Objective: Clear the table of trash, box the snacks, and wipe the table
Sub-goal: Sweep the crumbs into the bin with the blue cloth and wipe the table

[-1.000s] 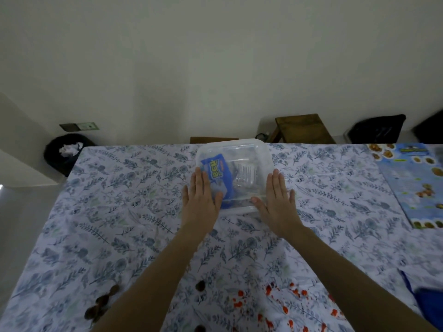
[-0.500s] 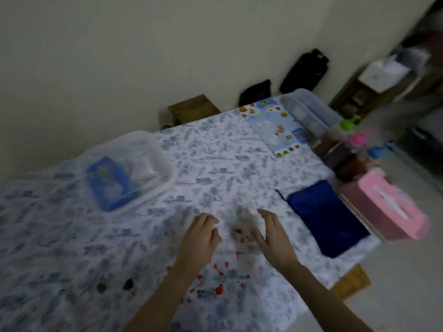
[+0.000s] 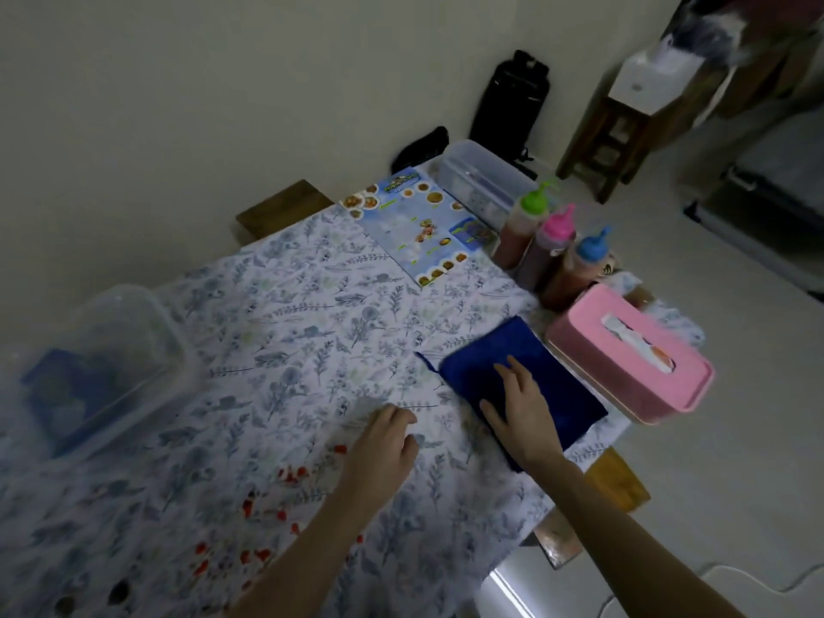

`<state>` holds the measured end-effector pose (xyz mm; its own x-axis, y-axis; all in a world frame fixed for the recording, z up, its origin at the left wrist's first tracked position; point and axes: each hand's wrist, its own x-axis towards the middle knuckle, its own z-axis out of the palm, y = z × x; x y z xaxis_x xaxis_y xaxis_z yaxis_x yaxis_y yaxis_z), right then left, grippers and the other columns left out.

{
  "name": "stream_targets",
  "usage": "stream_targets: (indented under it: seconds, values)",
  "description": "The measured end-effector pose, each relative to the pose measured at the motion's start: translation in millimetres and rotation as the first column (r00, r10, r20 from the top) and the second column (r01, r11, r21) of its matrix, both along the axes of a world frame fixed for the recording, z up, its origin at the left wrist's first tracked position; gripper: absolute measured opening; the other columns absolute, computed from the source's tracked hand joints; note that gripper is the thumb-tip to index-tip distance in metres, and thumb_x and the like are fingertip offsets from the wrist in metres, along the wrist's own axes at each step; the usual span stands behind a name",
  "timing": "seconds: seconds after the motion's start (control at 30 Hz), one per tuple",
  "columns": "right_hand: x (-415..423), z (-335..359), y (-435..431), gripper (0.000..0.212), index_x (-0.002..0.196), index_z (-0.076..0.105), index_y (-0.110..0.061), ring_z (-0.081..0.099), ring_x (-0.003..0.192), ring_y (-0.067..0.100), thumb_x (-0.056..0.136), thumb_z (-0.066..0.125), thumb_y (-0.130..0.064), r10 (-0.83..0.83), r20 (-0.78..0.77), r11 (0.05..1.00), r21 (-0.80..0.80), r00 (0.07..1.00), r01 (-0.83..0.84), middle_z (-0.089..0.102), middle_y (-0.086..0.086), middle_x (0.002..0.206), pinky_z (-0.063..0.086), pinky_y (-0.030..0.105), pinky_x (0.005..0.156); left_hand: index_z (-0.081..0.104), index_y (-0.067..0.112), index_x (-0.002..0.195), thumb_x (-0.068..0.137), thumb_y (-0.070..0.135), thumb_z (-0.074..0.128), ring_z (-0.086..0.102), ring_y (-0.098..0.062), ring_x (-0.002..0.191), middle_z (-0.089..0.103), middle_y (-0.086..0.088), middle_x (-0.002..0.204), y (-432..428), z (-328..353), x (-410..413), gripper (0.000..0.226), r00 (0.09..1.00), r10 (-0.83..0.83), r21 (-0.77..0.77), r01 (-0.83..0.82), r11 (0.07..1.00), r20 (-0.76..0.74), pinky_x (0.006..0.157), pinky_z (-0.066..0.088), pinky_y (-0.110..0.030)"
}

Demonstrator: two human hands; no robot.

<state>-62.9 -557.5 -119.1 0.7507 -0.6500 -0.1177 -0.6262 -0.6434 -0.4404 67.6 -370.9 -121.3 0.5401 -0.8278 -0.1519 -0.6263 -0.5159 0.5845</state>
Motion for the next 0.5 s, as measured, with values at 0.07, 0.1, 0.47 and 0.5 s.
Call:
stream_targets:
  seconds: [0.07, 0.1, 0.47, 0.5]
  values:
    - [-2, -8, -18, 0.067, 0.145, 0.031, -0.015, 0.032, 0.137, 0.029, 0.090, 0.055, -0.044, 0.047, -0.029, 0.999, -0.003, 0.998, -0.048, 0.022, 0.008, 0.155, 0.034, 0.042, 0.108, 0.054, 0.015, 0.119, 0.096, 0.021, 0.042, 0.052, -0.012, 0.092, 0.048, 0.003, 0.117, -22, -4, -3, 0.027, 1.000, 0.015, -0.019, -0.015, 1.000, 0.007, 0.077, 0.045, -0.025]
    - [-4, -12, -27, 0.070, 0.146, 0.030, -0.017, 0.030, 0.138, 0.030, 0.089, 0.053, -0.050, 0.082, -0.047, 0.996, -0.015, 0.996, -0.083, 0.020, 0.008, 0.156, 0.033, 0.043, 0.110, 0.055, 0.014, 0.118, 0.095, 0.020, 0.043, 0.051, -0.012, 0.095, 0.048, 0.002, 0.118, -31, -7, -4, 0.026, 1.000, 0.020, -0.020, -0.019, 1.000, 0.021, 0.079, 0.046, -0.026]
    - [-15, -61, -52, 0.078, 0.147, 0.023, -0.028, -0.003, 0.147, 0.027, 0.084, 0.024, -0.074, 0.137, -0.154, 0.980, -0.123, 0.978, -0.157, 0.005, 0.011, 0.159, -0.010, 0.053, 0.115, 0.051, 0.009, 0.125, 0.087, 0.010, 0.052, 0.037, -0.022, 0.134, 0.043, -0.006, 0.139, -44, -43, -19, 0.039, 0.974, 0.142, -0.003, -0.143, 0.990, 0.177, 0.111, 0.038, -0.034]
    - [-12, -62, -51, 0.068, 0.141, 0.035, -0.026, 0.005, 0.147, 0.028, 0.088, 0.026, -0.067, 0.102, -0.115, 0.985, -0.129, 0.988, -0.116, 0.014, 0.013, 0.158, -0.005, 0.055, 0.115, 0.050, 0.009, 0.125, 0.087, 0.010, 0.052, 0.036, -0.022, 0.134, 0.043, -0.006, 0.140, -43, -42, -20, 0.038, 0.974, 0.142, -0.012, -0.142, 0.990, 0.176, 0.111, 0.037, -0.034]
